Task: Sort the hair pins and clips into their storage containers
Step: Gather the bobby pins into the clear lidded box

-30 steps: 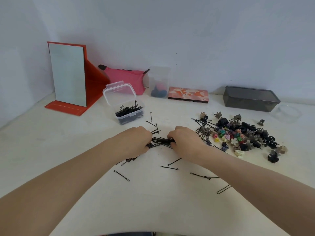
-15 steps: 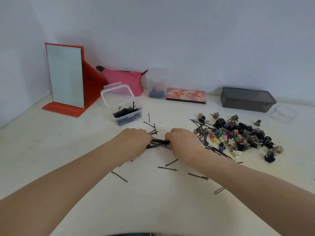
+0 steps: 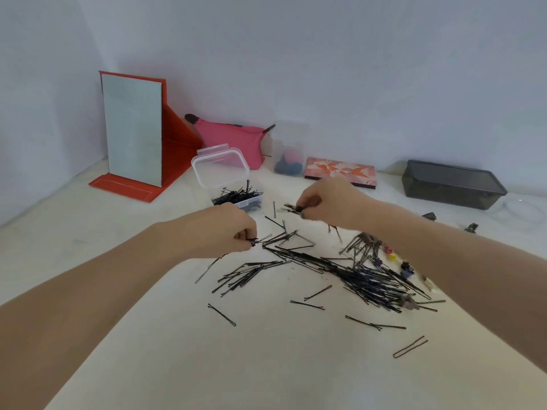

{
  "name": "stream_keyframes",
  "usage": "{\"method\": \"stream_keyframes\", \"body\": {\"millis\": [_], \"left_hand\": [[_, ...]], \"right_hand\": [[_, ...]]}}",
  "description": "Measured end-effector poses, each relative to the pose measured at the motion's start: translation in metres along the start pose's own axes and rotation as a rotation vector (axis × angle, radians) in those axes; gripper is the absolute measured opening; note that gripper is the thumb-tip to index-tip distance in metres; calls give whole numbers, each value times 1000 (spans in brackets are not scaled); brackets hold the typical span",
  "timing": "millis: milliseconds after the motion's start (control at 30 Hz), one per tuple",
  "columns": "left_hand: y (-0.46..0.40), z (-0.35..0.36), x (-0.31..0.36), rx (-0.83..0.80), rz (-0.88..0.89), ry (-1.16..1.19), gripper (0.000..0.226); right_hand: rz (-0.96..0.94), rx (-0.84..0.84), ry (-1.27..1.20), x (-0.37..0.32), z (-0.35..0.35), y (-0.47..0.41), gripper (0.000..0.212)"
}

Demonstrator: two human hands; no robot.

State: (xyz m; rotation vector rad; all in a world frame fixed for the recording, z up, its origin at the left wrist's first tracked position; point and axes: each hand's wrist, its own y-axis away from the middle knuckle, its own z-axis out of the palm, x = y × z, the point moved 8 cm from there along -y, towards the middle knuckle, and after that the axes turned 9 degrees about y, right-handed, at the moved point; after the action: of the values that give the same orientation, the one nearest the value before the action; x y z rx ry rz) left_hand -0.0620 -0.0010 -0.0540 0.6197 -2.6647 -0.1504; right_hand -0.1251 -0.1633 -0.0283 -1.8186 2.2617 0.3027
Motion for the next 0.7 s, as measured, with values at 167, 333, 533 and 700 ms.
{"method": "stream_keyframes", "body": {"millis": [167,333,533,700], "left_hand": [[2,-16,-20,98,-14,180,8],[2,-37,-47,201,-48,274,8],[-3,-62,-70,297,-95,344,8],[-15,-68,-80,341,-107,312,5]], "right_hand": [[-69,78,-32,-33,-19,-56,16],[-192,63,94,-76,-11,-106,18],[-269,-81,146,-98,29,-127,26],[-139,-29,-197,-60,28,-136,32]]}}
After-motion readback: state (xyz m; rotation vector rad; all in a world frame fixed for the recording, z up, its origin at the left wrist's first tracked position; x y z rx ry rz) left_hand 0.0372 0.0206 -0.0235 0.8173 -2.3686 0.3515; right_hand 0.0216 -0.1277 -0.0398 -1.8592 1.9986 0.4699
